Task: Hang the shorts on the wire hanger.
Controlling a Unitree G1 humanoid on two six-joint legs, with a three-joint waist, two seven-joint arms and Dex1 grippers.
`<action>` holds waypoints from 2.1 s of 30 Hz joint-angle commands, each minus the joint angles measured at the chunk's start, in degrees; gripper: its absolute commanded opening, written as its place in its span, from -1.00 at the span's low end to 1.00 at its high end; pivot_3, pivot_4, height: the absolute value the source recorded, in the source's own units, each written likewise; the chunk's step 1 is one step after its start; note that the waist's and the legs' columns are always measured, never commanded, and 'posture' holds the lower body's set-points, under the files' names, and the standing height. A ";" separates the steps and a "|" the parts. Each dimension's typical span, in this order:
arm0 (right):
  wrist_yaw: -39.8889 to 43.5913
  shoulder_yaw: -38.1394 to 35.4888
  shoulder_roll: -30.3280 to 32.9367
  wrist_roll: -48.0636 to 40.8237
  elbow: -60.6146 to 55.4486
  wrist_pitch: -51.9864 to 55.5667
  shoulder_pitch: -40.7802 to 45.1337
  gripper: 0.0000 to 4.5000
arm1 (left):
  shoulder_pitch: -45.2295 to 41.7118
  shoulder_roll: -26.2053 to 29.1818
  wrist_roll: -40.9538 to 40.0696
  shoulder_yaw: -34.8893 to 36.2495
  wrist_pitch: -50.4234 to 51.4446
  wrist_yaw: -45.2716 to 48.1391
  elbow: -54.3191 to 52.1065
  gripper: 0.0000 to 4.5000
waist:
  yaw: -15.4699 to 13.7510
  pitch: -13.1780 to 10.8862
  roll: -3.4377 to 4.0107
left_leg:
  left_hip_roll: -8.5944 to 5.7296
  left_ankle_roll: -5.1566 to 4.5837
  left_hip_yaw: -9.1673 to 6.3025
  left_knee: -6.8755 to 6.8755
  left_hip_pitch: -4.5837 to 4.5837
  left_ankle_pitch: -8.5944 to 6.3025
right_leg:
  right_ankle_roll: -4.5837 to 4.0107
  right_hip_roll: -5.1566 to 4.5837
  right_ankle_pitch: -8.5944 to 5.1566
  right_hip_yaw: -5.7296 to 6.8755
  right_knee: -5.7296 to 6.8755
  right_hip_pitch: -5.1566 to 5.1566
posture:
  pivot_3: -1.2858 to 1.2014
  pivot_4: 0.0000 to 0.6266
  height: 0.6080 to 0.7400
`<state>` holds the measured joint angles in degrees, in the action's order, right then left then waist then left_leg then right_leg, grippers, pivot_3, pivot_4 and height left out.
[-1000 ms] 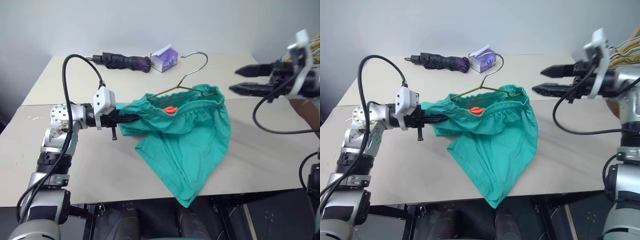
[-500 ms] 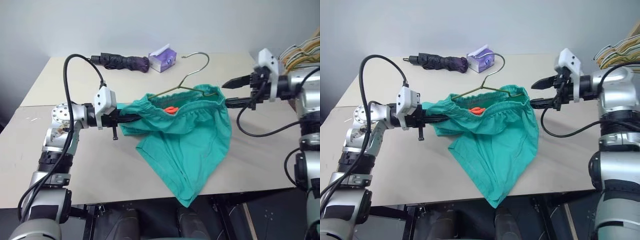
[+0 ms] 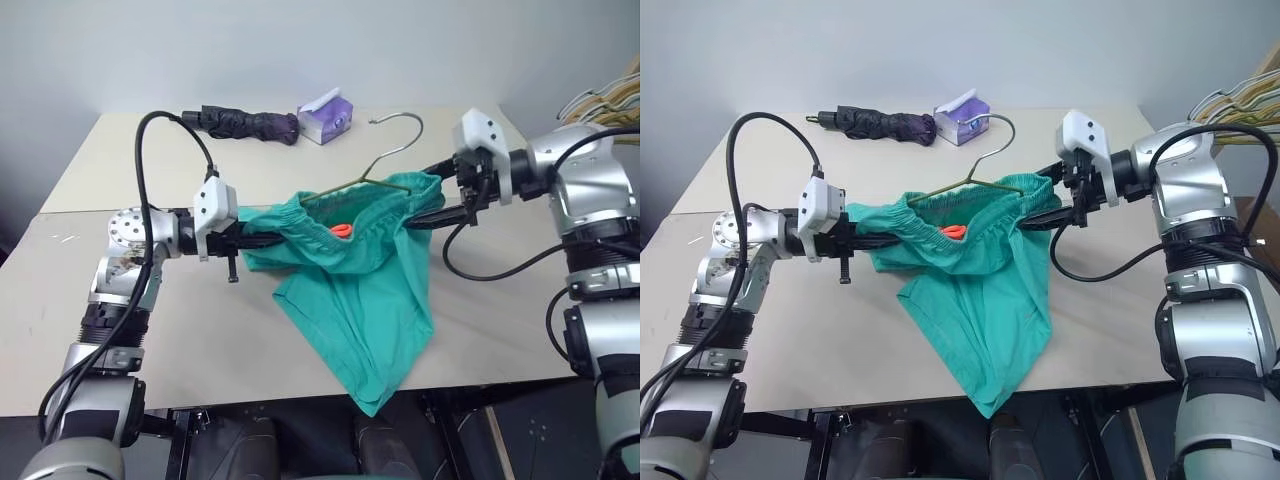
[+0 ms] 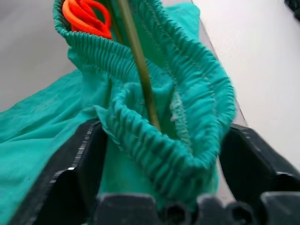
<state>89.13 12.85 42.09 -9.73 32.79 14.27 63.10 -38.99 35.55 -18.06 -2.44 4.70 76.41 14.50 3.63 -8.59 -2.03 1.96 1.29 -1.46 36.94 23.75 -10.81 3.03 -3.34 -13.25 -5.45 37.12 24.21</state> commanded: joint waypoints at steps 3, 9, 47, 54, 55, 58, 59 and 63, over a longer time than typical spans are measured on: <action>2.62 0.33 0.85 0.46 -2.38 0.91 -0.24 -0.21 | -2.83 -0.83 -0.33 -0.15 -1.59 0.36 -0.29 -1.00 | 0.10 0.00 0.00 | -0.01 0.00 0.00 0.01 0.00 0.00 | 0.00 0.00 0.00 0.00 0.00 0.00 | 0.04 -0.73 1.00; 2.81 -0.26 1.65 -0.24 -4.46 2.37 -1.50 -0.99 | -3.23 -1.30 -0.39 -0.32 -2.10 0.59 0.52 -1.00 | 0.37 0.00 0.00 | 0.00 0.00 0.00 0.00 0.00 0.00 | 0.00 0.00 0.00 0.00 0.00 0.01 | 0.03 -0.72 1.00; -65.61 -45.79 -13.20 -13.58 -72.22 77.55 -43.15 -1.00 | -9.06 -4.99 -22.32 10.13 29.28 -18.59 -16.25 0.98 | 2.19 0.02 -0.01 | -0.02 0.06 -0.05 0.10 0.03 0.04 | 0.14 0.01 0.00 -0.03 -0.01 -0.05 | -0.16 -0.72 1.00; -71.14 -51.58 -10.30 -9.67 -67.73 78.23 -41.43 -1.00 | -12.97 -8.43 -22.29 8.49 29.65 -19.04 -13.82 0.98 | 6.79 0.40 0.24 | -0.05 0.06 -0.03 0.08 0.03 0.03 | 0.25 -0.02 -0.05 -0.08 -0.05 -0.09 | -0.21 -0.76 1.00; -71.87 -52.01 -9.41 -8.99 -66.53 78.23 -40.95 -1.00 | -13.13 -8.73 -22.50 8.48 29.93 -19.26 -13.96 0.98 | 7.49 0.42 0.27 | -0.04 0.06 -0.03 0.09 0.03 0.03 | 0.48 -0.01 -0.19 -0.09 -0.05 -0.09 | -0.21 -0.75 1.00; -74.37 -54.29 -7.49 -6.86 -61.32 78.23 -38.13 -1.00 | -13.72 -10.31 -23.33 8.95 31.29 -21.90 -14.91 0.98 | 9.87 0.49 0.40 | -0.05 0.06 -0.02 0.08 0.02 0.04 | 0.55 -0.01 -0.22 -0.14 -0.03 -0.09 | -0.22 -0.74 1.00; -75.88 -54.27 -7.04 -5.72 -59.71 78.23 -36.82 -1.00 | -13.92 -10.47 -23.57 9.40 31.56 -22.43 -15.04 0.98 | 10.69 0.52 0.44 | -0.06 0.06 -0.02 0.08 0.02 0.04 | 0.57 -0.01 -0.23 -0.15 -0.03 -0.10 | -0.23 -0.74 1.00; -81.21 -52.97 -4.25 -0.61 -51.00 77.22 -29.16 -1.00 | -14.57 -10.77 -23.44 10.19 30.46 -23.53 -14.26 0.98 | 13.92 0.71 0.78 | -0.07 0.06 0.01 0.05 -0.04 0.03 | 0.62 -0.01 -0.24 -0.24 -0.02 -0.14 | -0.22 -0.76 1.00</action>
<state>10.49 -39.27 35.89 -12.72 -20.13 92.05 30.52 -51.67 24.69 -40.82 6.19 36.13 53.37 0.94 17.54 -7.88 -1.25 1.88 1.35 -1.43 36.96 23.67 -10.77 3.65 -3.35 -13.49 -5.72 37.10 24.06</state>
